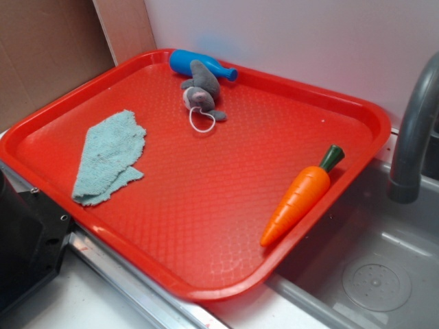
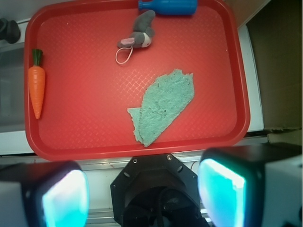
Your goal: Grab the gray animal.
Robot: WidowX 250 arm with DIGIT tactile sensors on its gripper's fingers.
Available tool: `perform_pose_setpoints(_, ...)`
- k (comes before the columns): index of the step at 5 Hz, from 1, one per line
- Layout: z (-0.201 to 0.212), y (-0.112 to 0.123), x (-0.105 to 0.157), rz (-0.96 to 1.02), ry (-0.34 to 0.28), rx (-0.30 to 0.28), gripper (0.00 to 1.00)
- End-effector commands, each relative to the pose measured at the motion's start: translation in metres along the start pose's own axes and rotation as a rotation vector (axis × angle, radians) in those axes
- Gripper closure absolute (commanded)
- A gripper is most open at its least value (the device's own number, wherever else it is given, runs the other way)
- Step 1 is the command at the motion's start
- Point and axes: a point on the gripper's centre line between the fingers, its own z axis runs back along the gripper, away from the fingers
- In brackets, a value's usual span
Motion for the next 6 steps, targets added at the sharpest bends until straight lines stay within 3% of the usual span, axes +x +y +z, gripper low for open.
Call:
perform_pose_setpoints(1, 0.000, 0.000, 0.000, 0.000, 0.000, 0.000, 0.00)
perform_pose_setpoints(3, -0.005, 0.006, 0.007, 0.047, -0.013, -0.026, 0.00)
perform_pose_setpoints(4, -0.008, 0.003, 0.014, 0.054, -0.075, -0.001, 0.00)
perform_pose_setpoints(6, -0.061, 0.037, 0.071, 0.210, -0.128, 0.012, 0.00)
